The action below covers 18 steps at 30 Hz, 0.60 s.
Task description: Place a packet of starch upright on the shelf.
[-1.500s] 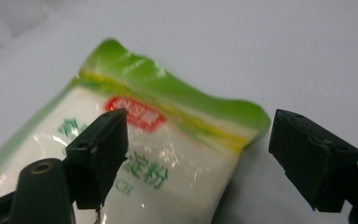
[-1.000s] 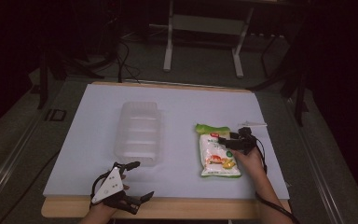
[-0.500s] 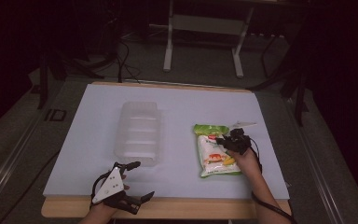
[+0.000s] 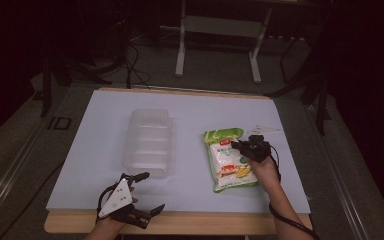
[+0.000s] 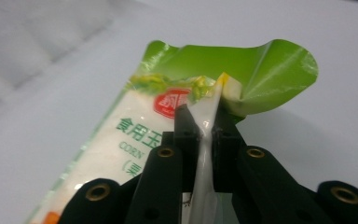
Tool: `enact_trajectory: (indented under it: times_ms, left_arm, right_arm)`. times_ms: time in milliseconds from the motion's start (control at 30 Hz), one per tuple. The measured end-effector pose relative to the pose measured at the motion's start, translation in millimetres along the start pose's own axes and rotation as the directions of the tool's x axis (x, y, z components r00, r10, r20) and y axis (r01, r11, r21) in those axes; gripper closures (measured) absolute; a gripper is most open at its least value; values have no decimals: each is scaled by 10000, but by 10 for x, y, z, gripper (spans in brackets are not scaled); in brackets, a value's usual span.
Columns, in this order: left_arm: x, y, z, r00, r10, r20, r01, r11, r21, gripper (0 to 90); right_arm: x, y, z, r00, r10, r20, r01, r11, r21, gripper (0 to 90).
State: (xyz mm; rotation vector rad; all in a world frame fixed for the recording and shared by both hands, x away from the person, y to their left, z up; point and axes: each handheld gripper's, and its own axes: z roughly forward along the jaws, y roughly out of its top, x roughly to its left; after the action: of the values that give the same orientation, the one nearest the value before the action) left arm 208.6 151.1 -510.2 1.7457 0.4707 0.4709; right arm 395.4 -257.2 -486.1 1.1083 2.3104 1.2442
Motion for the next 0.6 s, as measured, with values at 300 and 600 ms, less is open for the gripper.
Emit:
enact_trajectory:
  times_ms: [300,600]
  left_arm:
    - [15,1,-4,9998,-133,-167,133,9999,-30,0]
    - [15,107,13,9987,-246,-451,249,9997,54,0]
  right_arm:
    - [128,65,-206,9983,-219,-534,165,9949,-995,846]
    - [255,105,-451,9951,-672,-721,539,9835,-1729,847]
